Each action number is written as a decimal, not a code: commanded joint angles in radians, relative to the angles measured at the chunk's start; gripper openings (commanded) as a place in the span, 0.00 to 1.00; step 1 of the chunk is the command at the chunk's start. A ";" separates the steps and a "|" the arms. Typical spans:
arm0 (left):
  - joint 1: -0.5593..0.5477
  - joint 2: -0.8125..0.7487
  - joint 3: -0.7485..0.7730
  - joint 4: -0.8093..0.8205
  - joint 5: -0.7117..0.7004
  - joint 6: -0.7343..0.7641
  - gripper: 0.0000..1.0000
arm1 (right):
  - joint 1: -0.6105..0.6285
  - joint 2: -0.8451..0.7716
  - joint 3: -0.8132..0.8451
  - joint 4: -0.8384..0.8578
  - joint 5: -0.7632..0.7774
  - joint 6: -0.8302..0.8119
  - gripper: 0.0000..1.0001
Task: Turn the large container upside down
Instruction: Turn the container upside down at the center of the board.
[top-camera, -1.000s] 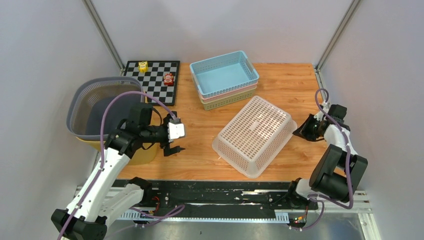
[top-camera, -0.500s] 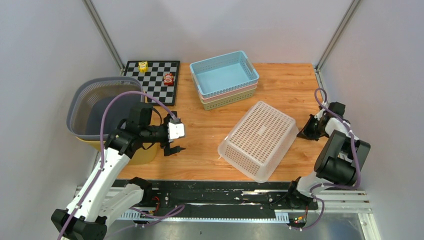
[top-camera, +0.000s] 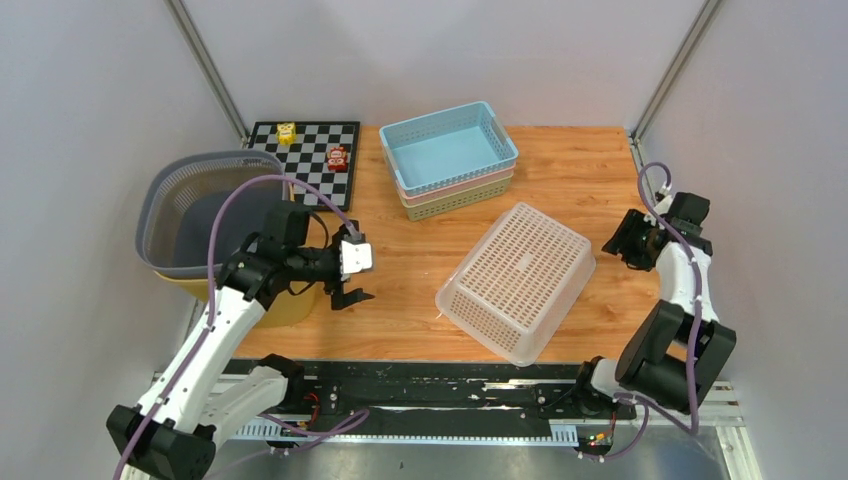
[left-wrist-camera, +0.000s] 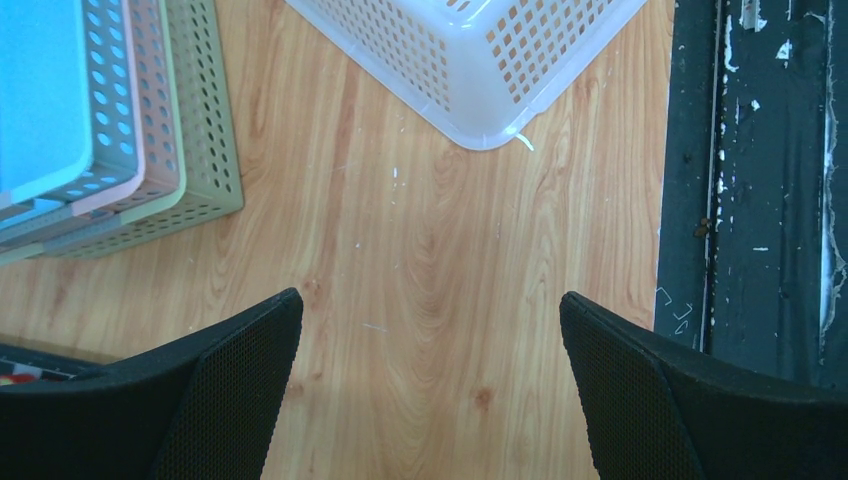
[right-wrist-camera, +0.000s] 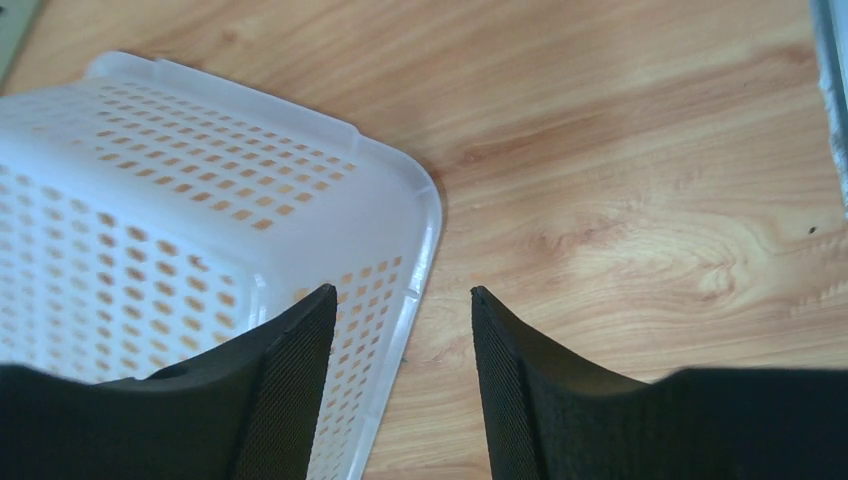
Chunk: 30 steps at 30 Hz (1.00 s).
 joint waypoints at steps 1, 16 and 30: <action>-0.012 0.077 0.011 0.032 -0.002 0.001 1.00 | -0.012 -0.099 0.042 -0.065 -0.067 -0.031 0.57; -0.255 0.382 0.071 0.209 -0.232 -0.070 1.00 | 0.094 -0.183 0.069 -0.254 -0.190 -0.151 0.59; -0.335 0.466 0.079 0.249 -0.277 -0.114 1.00 | 0.197 -0.034 0.098 -0.169 0.026 -0.110 0.35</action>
